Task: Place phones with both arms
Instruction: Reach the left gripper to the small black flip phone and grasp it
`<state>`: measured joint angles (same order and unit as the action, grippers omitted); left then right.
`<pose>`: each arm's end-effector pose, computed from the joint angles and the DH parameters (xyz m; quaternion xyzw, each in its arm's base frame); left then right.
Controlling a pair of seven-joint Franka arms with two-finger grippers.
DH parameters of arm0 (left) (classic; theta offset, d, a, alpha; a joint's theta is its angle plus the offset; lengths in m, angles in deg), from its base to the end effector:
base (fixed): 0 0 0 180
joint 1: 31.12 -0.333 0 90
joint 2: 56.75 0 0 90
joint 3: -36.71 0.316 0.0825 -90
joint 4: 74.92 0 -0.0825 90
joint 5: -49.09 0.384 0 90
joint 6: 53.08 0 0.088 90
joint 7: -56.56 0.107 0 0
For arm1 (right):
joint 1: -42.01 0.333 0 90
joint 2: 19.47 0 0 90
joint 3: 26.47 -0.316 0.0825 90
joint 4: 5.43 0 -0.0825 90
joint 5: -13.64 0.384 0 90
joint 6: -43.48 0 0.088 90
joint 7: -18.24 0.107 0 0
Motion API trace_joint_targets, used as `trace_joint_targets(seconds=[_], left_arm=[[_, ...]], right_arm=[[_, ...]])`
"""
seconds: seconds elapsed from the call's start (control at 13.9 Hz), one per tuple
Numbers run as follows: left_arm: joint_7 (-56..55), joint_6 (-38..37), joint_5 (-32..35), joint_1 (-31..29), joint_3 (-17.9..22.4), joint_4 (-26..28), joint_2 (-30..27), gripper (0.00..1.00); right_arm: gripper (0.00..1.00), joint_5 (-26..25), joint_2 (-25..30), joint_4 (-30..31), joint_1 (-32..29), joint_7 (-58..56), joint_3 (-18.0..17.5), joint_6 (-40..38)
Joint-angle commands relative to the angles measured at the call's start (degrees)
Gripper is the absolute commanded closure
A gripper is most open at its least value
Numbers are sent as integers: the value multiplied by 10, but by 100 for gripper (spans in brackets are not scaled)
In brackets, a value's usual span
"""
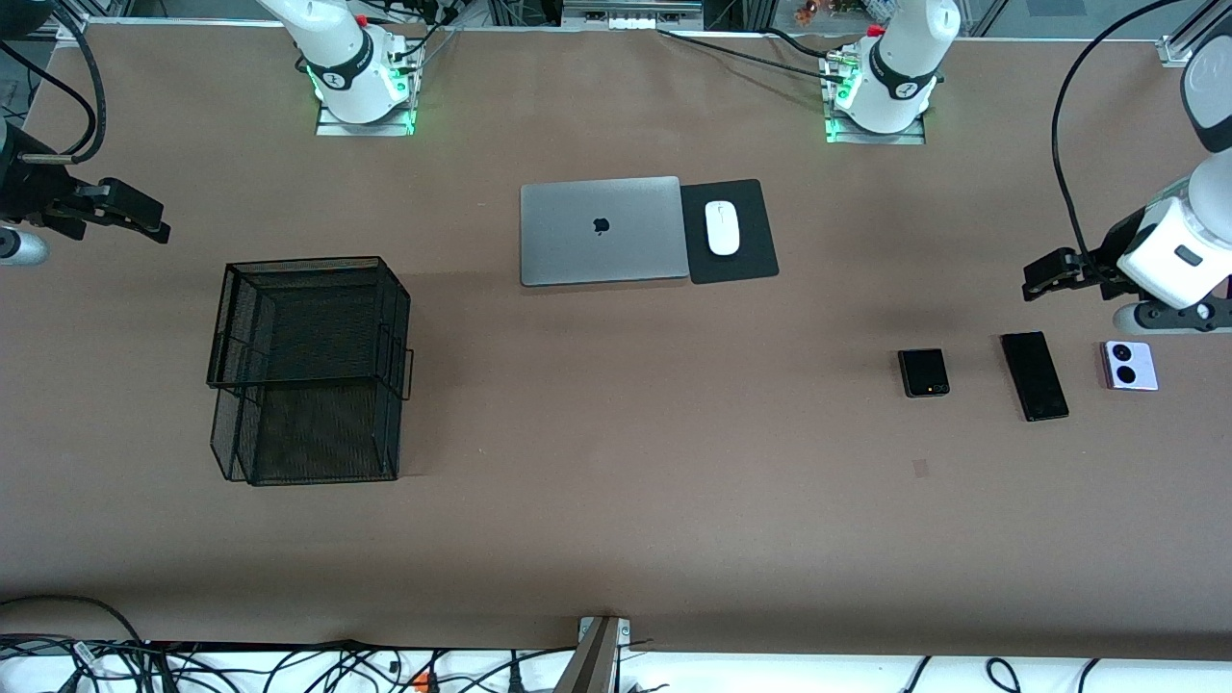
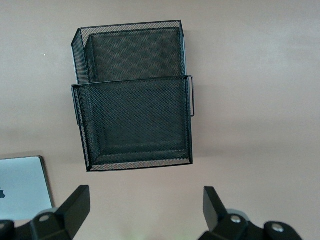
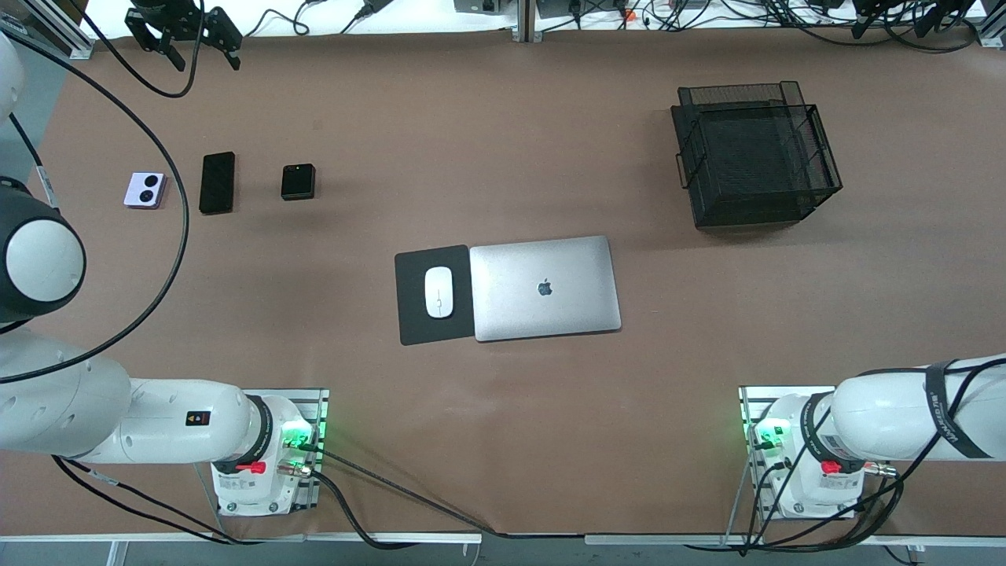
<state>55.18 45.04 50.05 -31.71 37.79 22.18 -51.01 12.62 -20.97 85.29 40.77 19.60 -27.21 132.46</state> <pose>0.5850 0.0182 0.5204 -0.9988 -0.0251 0.0412 0.0091 0.5594 -0.0069 0.6025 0.9994 -0.0161 -0.0282 0.0089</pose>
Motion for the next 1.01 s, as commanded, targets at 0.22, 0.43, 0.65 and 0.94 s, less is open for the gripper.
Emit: trace_joint_targets(seconds=[0.22,0.43,0.65,0.94], left_arm=[[8,97,-13,-8,1,18,109,0],[9,213,-9,-8,0,76,138,0],[11,323,-9,-9,-1,123,169,0],[11,483,-9,-6,-3,214,194,0]], right_arm=[[0,7,5,-4,2,-4,3,-3],[0,7,5,-4,1,-4,3,-4],[0,7,5,-4,2,-4,3,-4],[0,7,5,-4,2,-4,3,-4]])
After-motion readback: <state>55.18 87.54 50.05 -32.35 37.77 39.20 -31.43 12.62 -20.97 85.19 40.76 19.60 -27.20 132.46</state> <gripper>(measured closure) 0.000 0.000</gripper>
